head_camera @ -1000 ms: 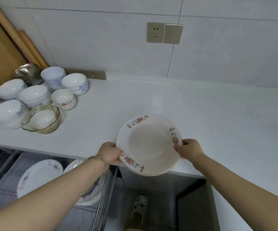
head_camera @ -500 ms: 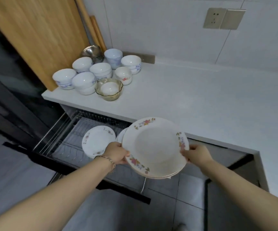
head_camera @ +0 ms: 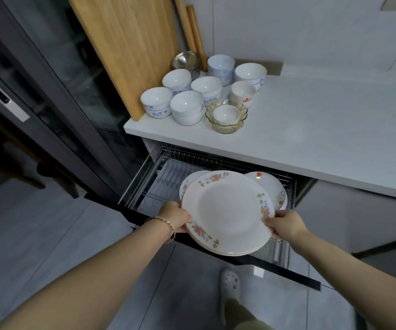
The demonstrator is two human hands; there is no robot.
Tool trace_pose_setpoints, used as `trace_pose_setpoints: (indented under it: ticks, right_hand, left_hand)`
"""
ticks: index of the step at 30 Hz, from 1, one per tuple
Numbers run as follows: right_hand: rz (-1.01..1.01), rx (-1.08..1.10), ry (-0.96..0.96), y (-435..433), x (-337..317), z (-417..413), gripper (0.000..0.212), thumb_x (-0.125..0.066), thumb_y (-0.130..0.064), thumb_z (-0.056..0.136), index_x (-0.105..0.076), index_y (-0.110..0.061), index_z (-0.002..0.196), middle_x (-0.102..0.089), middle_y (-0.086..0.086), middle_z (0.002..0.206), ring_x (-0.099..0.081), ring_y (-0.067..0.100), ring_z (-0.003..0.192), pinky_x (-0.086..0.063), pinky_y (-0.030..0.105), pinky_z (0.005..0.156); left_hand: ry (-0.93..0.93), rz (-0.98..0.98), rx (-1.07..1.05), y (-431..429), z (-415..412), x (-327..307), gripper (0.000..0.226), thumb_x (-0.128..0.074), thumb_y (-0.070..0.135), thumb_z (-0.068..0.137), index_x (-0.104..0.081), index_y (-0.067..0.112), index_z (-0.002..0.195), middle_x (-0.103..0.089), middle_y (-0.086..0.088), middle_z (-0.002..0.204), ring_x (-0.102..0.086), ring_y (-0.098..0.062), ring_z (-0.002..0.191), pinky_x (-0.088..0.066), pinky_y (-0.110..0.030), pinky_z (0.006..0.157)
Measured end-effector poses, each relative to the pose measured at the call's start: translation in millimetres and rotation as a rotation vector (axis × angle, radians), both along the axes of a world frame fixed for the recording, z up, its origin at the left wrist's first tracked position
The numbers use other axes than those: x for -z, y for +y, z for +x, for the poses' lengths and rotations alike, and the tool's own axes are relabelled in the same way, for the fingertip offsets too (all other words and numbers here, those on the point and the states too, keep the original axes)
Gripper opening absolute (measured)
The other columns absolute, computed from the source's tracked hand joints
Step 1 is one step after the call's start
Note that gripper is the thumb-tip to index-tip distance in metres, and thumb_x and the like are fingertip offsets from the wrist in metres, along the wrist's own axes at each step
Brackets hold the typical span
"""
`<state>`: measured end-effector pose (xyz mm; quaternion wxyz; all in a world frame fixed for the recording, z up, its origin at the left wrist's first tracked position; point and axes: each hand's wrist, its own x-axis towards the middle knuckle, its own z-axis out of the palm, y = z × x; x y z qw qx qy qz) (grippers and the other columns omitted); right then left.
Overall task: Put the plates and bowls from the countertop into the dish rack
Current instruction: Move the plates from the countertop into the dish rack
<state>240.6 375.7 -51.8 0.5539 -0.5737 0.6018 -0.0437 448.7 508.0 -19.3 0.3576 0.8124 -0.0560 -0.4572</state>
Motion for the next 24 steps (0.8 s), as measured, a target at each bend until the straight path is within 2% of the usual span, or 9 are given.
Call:
trace_pose_setpoints:
  ticks: [3, 5, 8, 11, 13, 15, 19, 22, 24]
  right_hand:
    - [0.031, 0.010, -0.015, -10.8, 14.3, 38.8, 0.018, -0.059, -0.007, 0.089, -0.064, 0.006, 0.099, -0.061, 0.015, 0.085, -0.057, 0.025, 0.074, -0.050, 0.021, 0.051]
    - [0.048, 0.022, -0.025, -20.6, 30.9, 64.7, 0.017, -0.059, -0.008, 0.090, -0.064, 0.007, 0.096, -0.059, 0.015, 0.079, -0.054, 0.022, 0.066, -0.047, 0.018, 0.044]
    - [0.020, 0.023, 0.017, -37.5, 63.2, 103.9, 0.029, -0.059, -0.017, 0.090, -0.064, 0.011, 0.088, -0.058, 0.014, 0.070, -0.053, 0.025, 0.066, -0.047, 0.025, 0.059]
    - [0.021, 0.042, 0.074, -52.7, 92.2, 140.4, 0.036, -0.057, -0.024, 0.090, -0.066, 0.010, 0.096, -0.067, 0.023, 0.084, -0.057, 0.027, 0.074, -0.050, 0.036, 0.070]
    - [0.017, 0.060, 0.103, -61.5, 111.5, 163.0, 0.035, -0.056, -0.028, 0.091, -0.067, 0.004, 0.098, -0.070, 0.022, 0.093, -0.062, 0.032, 0.081, -0.053, 0.039, 0.077]
    - [0.021, 0.108, 0.131, -67.6, 132.3, 182.5, 0.035, -0.053, -0.032, 0.092, -0.066, 0.001, 0.099, -0.070, 0.018, 0.093, -0.064, 0.035, 0.087, -0.052, 0.040, 0.078]
    - [0.017, 0.236, 0.252, -70.5, 184.0, 212.3, 0.039, -0.052, -0.036, 0.091, -0.070, -0.002, 0.096, -0.072, 0.016, 0.088, -0.066, 0.034, 0.083, -0.053, 0.036, 0.077]
    - [0.048, 0.315, 0.343, -69.7, 224.2, 228.7, 0.039, -0.052, -0.037, 0.092, -0.070, -0.004, 0.097, -0.072, 0.016, 0.089, -0.067, 0.034, 0.090, -0.049, 0.032, 0.077]
    - [0.081, 0.369, 0.374, -67.0, 247.4, 235.8, 0.043, -0.049, -0.042, 0.091, -0.071, -0.005, 0.094, -0.073, 0.017, 0.091, -0.067, 0.035, 0.090, -0.050, 0.034, 0.080]
  left_hand:
    - [0.025, 0.023, -0.015, -9.3, 38.2, 18.4, 0.033, -0.050, -0.015, 0.084, -0.056, -0.010, 0.116, -0.059, -0.026, 0.122, -0.059, -0.040, 0.113, -0.054, -0.047, 0.084]
    - [0.015, 0.048, 0.002, -21.5, 66.5, 33.9, 0.031, -0.052, -0.014, 0.083, -0.056, -0.009, 0.113, -0.060, -0.026, 0.121, -0.059, -0.040, 0.112, -0.054, -0.051, 0.087]
    - [-0.033, 0.110, 0.033, -45.0, 107.3, 59.1, 0.033, -0.056, -0.011, 0.082, -0.056, -0.005, 0.114, -0.062, -0.022, 0.120, -0.060, -0.038, 0.112, -0.054, -0.052, 0.088]
    - [-0.060, 0.178, 0.072, -70.0, 144.7, 89.8, 0.036, -0.058, -0.008, 0.083, -0.053, -0.002, 0.118, -0.062, -0.019, 0.121, -0.061, -0.036, 0.110, -0.056, -0.044, 0.084]
    - [-0.078, 0.209, 0.124, -85.4, 167.2, 113.3, 0.034, -0.058, -0.006, 0.084, -0.053, -0.002, 0.118, -0.062, -0.019, 0.120, -0.062, -0.034, 0.109, -0.056, -0.036, 0.080]
    - [-0.082, 0.230, 0.171, -99.2, 188.1, 140.4, 0.033, -0.059, -0.005, 0.083, -0.055, -0.002, 0.116, -0.063, -0.019, 0.118, -0.062, -0.033, 0.108, -0.056, -0.035, 0.081]
    - [-0.118, 0.322, 0.329, -125.7, 219.7, 199.6, 0.034, -0.059, 0.000, 0.083, -0.056, 0.002, 0.116, -0.064, -0.014, 0.116, -0.062, -0.028, 0.103, -0.053, -0.032, 0.086]
    - [-0.159, 0.373, 0.437, -144.2, 234.7, 245.2, 0.027, -0.055, 0.003, 0.085, -0.060, 0.002, 0.111, -0.065, -0.013, 0.114, -0.060, -0.023, 0.093, -0.047, -0.023, 0.076]
    - [-0.171, 0.400, 0.495, -152.0, 241.5, 271.4, 0.026, -0.052, 0.004, 0.087, -0.061, 0.001, 0.111, -0.066, -0.014, 0.115, -0.063, -0.025, 0.099, -0.045, -0.022, 0.076]
